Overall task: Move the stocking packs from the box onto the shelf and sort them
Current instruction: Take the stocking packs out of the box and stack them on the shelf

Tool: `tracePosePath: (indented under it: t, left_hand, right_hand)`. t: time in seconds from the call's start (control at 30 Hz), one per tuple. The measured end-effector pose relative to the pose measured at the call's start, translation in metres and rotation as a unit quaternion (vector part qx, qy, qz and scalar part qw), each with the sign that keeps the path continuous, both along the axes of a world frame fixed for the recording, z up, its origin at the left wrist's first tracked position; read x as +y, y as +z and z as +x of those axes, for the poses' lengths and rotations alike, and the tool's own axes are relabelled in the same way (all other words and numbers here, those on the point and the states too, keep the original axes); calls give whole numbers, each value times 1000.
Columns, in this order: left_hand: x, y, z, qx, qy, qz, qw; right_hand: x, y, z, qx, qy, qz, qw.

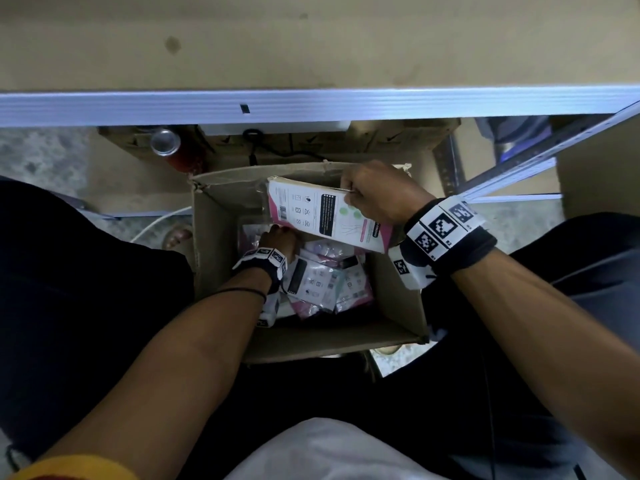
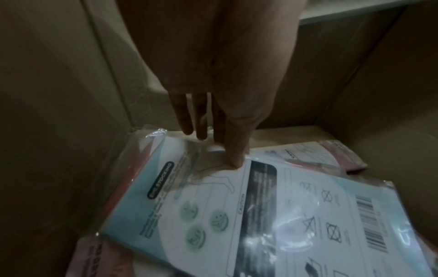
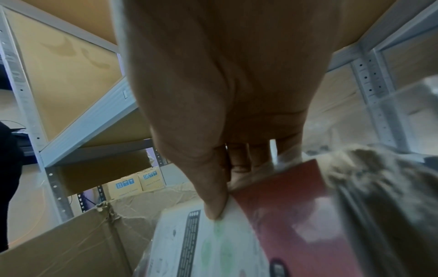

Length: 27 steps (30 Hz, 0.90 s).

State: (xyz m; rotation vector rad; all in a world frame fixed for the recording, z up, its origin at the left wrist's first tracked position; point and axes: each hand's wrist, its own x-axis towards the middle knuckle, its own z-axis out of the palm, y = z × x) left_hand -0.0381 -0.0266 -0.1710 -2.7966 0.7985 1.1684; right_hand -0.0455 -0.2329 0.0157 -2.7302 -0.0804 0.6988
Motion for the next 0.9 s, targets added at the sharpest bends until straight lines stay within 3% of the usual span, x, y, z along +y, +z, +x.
tracePosePath:
  t: [0.3,0.63,0.9]
  left_hand:
    - [10,18,-4,28,46,-20,998]
    - [1,64,-25,57,18,-72,996]
    - [-14,122,-37,-22,-45,-111,993]
  right_hand:
    - [15,-1,5,-20,44,-20,999]
    - [13,5,-12,-75,28,-37,996]
    - [17,21,-34,-132,46,-84,987]
